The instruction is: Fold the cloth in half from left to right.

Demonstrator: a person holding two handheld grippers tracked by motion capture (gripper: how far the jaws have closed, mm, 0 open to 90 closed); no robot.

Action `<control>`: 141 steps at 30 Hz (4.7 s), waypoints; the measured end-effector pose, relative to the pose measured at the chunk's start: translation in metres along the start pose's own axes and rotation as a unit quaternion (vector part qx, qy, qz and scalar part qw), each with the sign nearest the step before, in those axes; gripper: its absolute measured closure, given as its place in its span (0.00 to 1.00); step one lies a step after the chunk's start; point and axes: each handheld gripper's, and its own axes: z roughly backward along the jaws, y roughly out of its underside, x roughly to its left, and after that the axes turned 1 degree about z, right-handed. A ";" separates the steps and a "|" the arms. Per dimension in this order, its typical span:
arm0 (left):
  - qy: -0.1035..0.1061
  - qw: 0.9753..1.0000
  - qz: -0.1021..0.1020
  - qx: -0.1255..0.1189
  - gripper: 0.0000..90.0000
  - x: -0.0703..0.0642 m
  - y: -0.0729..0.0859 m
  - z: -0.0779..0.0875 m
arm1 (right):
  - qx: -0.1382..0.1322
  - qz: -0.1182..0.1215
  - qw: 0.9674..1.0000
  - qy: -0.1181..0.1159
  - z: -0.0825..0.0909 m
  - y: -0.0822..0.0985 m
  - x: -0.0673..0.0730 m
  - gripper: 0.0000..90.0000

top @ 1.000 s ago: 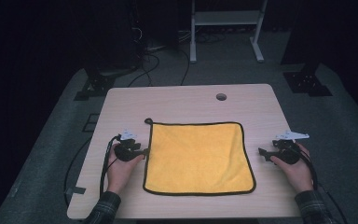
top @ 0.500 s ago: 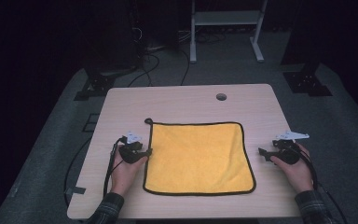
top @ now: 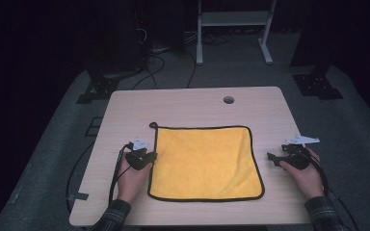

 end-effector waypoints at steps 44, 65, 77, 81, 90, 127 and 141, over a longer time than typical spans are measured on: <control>0.053 0.995 0.064 -0.054 0.98 0.042 -0.013 0.045 | 0.001 0.001 1.000 -0.002 0.000 0.000 0.000 0.25; 0.148 0.985 0.045 -0.077 0.98 0.002 -0.047 0.021 | 0.005 0.001 1.000 -0.002 -0.002 -0.001 0.001 0.20; 0.173 0.982 0.031 -0.075 0.98 -0.015 -0.060 0.009 | 0.005 0.001 1.000 -0.001 -0.002 -0.001 0.001 0.20; 0.181 0.980 0.028 -0.075 0.98 -0.022 -0.064 0.003 | 0.005 0.001 1.000 -0.001 -0.002 -0.001 0.001 0.20; 0.197 0.978 0.013 -0.068 0.98 -0.039 -0.075 -0.012 | 0.006 0.001 1.000 -0.001 -0.002 -0.001 0.001 0.20; 0.271 0.961 -0.037 -0.030 0.98 -0.119 -0.114 -0.078 | 0.005 0.001 1.000 -0.001 -0.002 -0.001 0.001 0.20; 0.298 0.954 -0.039 -0.021 0.98 -0.146 -0.127 -0.100 | 0.005 0.001 1.000 -0.002 -0.002 -0.001 0.001 0.19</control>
